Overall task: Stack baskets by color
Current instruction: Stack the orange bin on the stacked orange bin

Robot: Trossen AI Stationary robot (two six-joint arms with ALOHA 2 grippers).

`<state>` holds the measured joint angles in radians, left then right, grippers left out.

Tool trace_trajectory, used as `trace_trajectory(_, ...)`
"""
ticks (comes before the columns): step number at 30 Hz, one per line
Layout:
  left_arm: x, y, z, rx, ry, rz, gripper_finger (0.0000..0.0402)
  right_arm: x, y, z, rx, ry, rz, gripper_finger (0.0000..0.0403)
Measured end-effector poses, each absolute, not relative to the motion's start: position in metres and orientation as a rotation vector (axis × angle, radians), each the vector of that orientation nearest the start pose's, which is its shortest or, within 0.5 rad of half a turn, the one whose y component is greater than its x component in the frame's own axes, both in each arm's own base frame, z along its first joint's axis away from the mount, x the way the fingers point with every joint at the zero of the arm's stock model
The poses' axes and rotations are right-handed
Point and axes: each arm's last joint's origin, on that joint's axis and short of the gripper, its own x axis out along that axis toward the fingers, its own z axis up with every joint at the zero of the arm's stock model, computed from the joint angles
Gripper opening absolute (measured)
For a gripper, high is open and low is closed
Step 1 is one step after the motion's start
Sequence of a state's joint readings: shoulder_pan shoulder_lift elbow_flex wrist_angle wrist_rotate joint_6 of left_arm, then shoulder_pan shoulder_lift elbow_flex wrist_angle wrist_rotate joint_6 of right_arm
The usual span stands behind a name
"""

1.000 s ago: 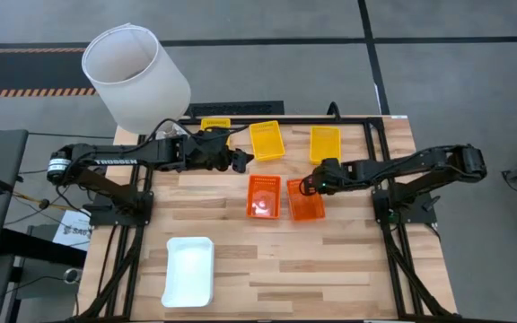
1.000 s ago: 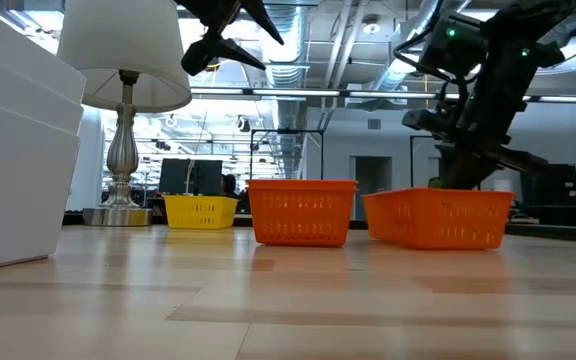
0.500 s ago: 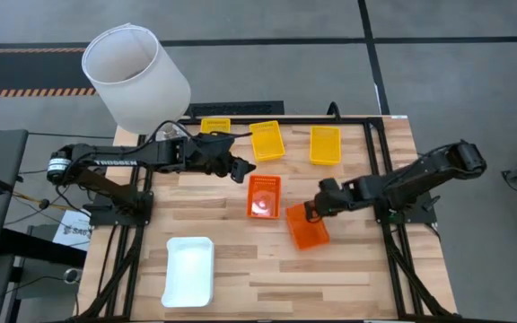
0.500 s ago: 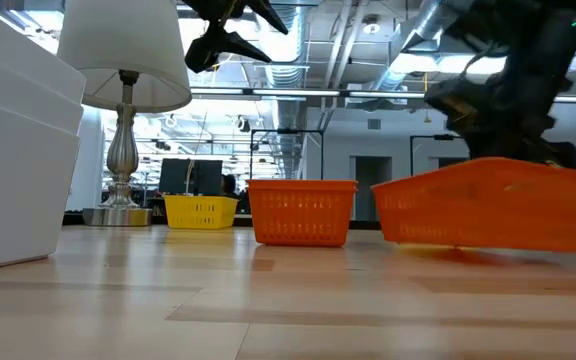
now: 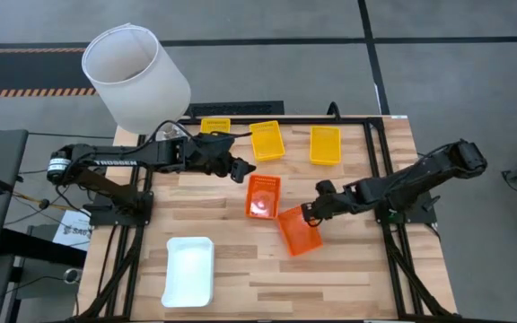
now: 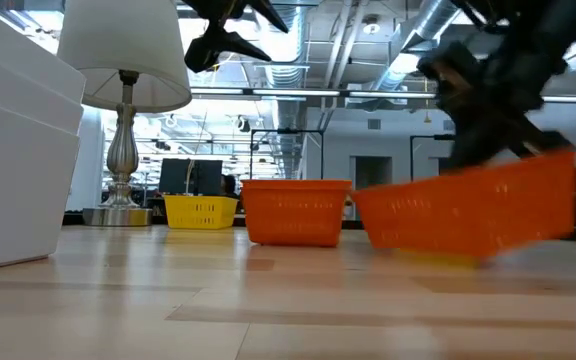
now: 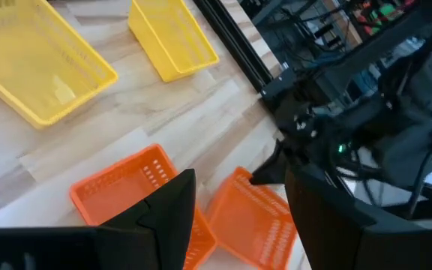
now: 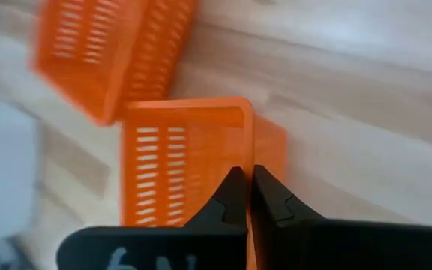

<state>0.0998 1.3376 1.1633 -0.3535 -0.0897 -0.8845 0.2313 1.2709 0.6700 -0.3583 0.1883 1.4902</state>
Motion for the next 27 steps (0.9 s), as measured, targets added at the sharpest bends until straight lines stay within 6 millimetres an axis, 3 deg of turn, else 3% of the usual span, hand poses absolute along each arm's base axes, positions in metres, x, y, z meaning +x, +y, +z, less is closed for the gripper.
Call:
trace_trajectory(8,0.279,0.033,0.343,-0.884,0.359,0.387,0.0194,0.241,0.032,0.252,1.123,0.62,-0.534,0.0005)
trace_trajectory(16,0.274,0.033,0.349,-0.925,0.3,0.43,0.0194,0.249,0.002,0.312,0.943,0.346,-0.681,0.0004)
trace_trajectory(22,0.285,0.033,0.35,-0.945,0.248,0.386,0.0194,0.262,-0.026,0.347,0.805,0.25,-0.693,0.0003)
trace_trajectory(27,0.289,0.034,0.344,-0.923,0.267,0.409,0.0194,0.271,-0.033,0.363,0.752,0.242,-0.672,0.0005)
